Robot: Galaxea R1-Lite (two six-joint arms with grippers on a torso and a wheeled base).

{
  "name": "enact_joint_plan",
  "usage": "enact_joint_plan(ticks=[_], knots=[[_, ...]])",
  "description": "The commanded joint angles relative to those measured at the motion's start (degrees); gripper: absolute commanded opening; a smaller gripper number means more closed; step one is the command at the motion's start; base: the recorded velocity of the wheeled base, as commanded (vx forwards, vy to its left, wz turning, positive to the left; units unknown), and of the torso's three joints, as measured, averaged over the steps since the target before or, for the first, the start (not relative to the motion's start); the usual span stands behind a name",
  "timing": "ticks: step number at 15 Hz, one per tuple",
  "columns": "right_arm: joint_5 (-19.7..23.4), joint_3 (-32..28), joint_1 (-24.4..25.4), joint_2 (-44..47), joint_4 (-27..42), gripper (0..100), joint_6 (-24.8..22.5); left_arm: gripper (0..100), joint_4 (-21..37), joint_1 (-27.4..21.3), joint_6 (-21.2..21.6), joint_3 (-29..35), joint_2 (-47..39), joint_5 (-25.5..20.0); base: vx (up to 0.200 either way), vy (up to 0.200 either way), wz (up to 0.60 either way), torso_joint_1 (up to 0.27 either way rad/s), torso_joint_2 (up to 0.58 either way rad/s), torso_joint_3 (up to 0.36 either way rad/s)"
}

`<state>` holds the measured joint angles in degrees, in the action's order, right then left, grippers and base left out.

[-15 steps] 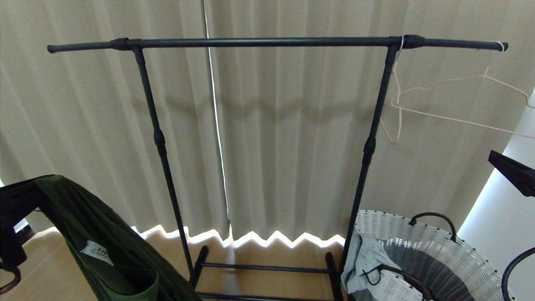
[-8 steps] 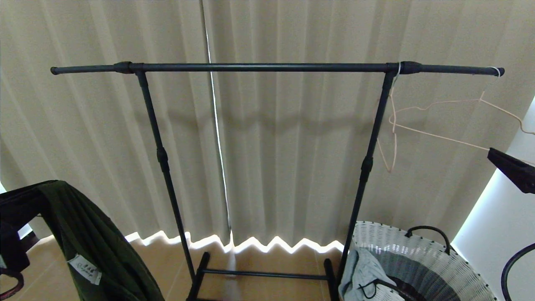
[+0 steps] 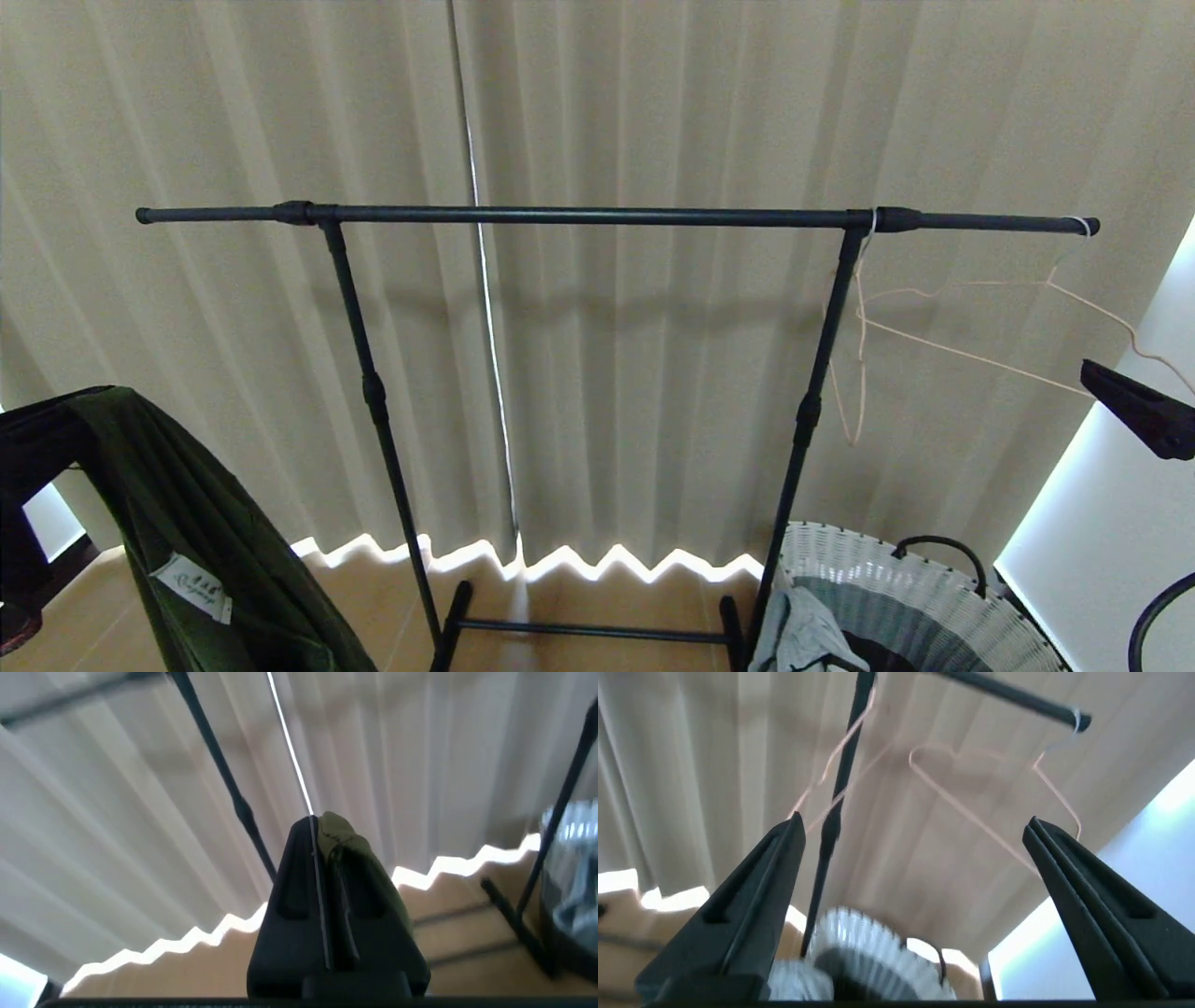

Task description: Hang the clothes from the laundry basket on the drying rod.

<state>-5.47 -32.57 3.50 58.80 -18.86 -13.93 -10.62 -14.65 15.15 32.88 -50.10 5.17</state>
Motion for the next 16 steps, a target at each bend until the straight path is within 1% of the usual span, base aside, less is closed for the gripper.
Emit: enact_joint_plan(ticks=[1, 2, 3, 7, 9, 15, 16], knots=[[0.1, -0.4, -0.1, -0.2, 4.8, 100, 0.0, 0, -1.1, 0.1, 0.1, -0.4, -0.1, 0.0, 0.000, 0.000, 0.00, 0.149, -0.29, -0.163], [0.1, -0.7, -0.1, -0.3, 7.4, 100, 0.0, 0, -1.3, 0.2, 0.1, -0.4, -0.1, 0.0, 0.000, 0.000, 0.00, 0.085, -0.17, -0.080], [0.1, -1.0, -0.1, -0.3, 8.7, 100, 0.0, 0, -1.2, 0.8, 0.2, -0.5, -0.1, 0.0, 0.000, 0.000, 0.00, 0.056, -0.09, -0.056], [-0.1, -0.5, -0.2, -0.3, 8.8, 100, 0.0, 0, -1.3, 6.5, 4.4, -1.6, -0.3, 0.0, 0.000, 0.000, 0.00, 0.000, 0.00, 0.000], [-0.1, -0.4, -0.9, -0.3, 8.8, 100, 0.0, 0, -1.3, 6.8, 5.3, -2.3, 0.0, 0.0, 0.000, 0.000, 0.00, 0.000, 0.00, 0.000], [-0.2, -0.5, -2.0, -0.3, 8.8, 100, 0.0, 0, -1.2, 6.8, 5.3, -3.0, -0.4, -0.1, 0.000, 0.000, 0.00, 0.000, 0.00, 0.000], [-0.2, -0.5, -2.2, -0.3, 8.8, 100, 0.0, 0, -1.2, 6.8, 5.3, -3.1, -0.4, -0.1, 0.000, -0.200, 0.00, 0.002, 0.00, 0.002]])
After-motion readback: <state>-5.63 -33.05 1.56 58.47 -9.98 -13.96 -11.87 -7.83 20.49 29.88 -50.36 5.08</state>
